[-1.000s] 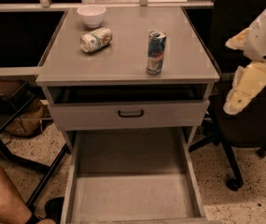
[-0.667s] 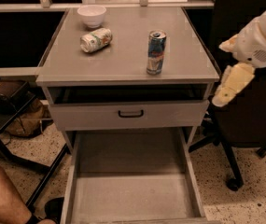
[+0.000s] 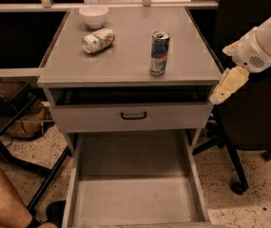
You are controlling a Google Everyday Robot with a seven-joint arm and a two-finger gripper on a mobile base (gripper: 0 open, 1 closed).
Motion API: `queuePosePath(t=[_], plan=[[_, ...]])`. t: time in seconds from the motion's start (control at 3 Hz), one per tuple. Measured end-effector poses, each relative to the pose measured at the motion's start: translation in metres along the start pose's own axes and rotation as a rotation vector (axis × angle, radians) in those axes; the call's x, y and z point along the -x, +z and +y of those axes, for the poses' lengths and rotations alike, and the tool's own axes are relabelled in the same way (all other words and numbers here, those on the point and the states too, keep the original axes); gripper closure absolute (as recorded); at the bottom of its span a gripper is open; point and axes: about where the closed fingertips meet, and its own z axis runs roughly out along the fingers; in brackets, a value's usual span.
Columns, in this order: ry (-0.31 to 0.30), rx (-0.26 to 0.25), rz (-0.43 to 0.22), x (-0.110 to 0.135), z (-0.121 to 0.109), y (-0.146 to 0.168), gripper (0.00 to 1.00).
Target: Place redbull can into middle drawer
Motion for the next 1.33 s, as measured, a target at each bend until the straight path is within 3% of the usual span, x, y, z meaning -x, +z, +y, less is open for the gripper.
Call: queuePosePath(t=[0.33, 0.67, 1.0, 1.33], plan=[[-0.004, 0.030, -0.021, 0.000, -0.008, 0.016, 0.00], [-0.013, 0.014, -0.120, 0.010, -0.040, 0.038, 0.00], [-0.009, -0.049, -0.230, 0.021, -0.078, 0.057, 0.00], [-0.018, -0.076, -0.273, 0.035, -0.105, 0.080, 0.00]])
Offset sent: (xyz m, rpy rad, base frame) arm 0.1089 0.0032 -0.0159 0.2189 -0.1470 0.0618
